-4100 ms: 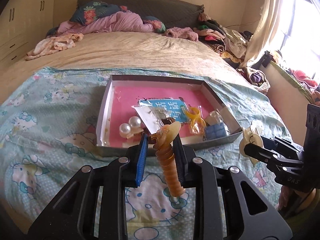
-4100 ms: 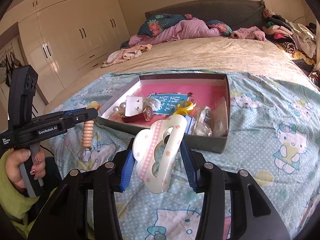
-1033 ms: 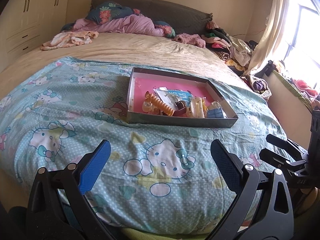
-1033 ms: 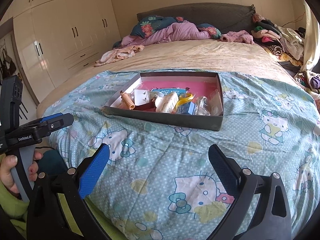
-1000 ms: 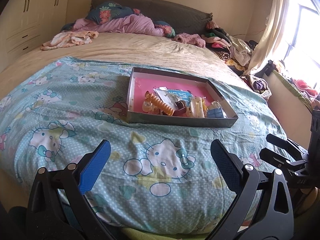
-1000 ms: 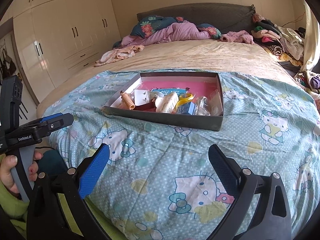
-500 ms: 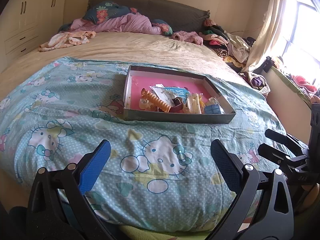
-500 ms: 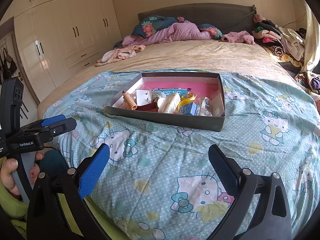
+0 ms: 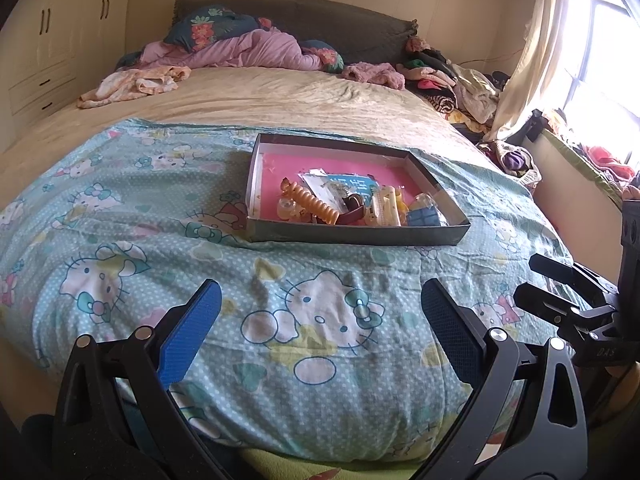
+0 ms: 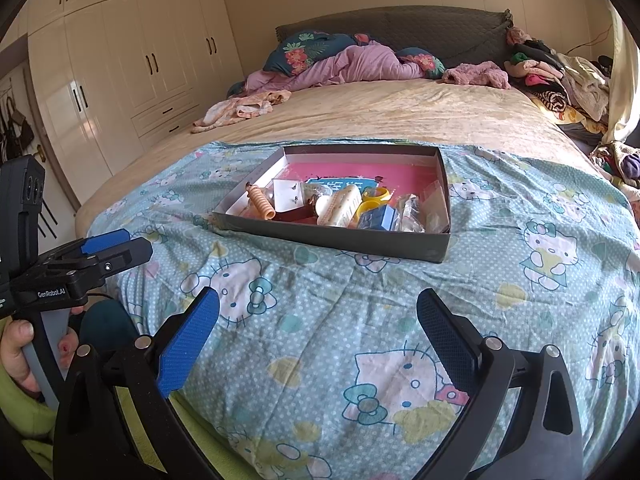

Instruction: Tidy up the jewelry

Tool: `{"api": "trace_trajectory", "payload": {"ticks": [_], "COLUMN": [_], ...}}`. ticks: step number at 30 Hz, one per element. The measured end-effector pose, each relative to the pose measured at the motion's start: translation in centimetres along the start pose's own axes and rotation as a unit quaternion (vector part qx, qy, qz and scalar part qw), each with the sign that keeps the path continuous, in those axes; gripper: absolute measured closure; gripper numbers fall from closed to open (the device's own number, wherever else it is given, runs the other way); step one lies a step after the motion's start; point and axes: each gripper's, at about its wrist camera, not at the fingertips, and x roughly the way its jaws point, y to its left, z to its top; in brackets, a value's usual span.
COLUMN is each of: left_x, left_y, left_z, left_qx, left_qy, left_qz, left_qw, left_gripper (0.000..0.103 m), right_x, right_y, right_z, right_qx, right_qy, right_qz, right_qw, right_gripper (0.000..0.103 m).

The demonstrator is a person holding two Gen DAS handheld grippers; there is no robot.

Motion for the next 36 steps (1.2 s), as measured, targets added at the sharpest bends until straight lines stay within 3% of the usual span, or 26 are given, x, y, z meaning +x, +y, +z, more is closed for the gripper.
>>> {"api": "trace_trajectory", "payload": {"ticks": [24, 36], "left_x": [-0.21, 0.47], "left_y": [-0.49, 0.22], "left_z": [-0.05, 0.11], "left_qx": [0.010, 0.012], "left_qy": [0.003, 0.017], "left_qz": [0.000, 0.028], "left_qw": [0.9999, 0.9994], "left_gripper": [0.010, 0.010], "right_x": [-0.13, -0.11], "right_y": [0.06, -0.73], "right_z": [0.07, 0.16], "right_qx": [0.000, 0.003], "right_qy": [0.000, 0.000], "right_qz": [-0.001, -0.014], "right_qw": [1.000, 1.000], "right_gripper": [0.005, 0.005]}}
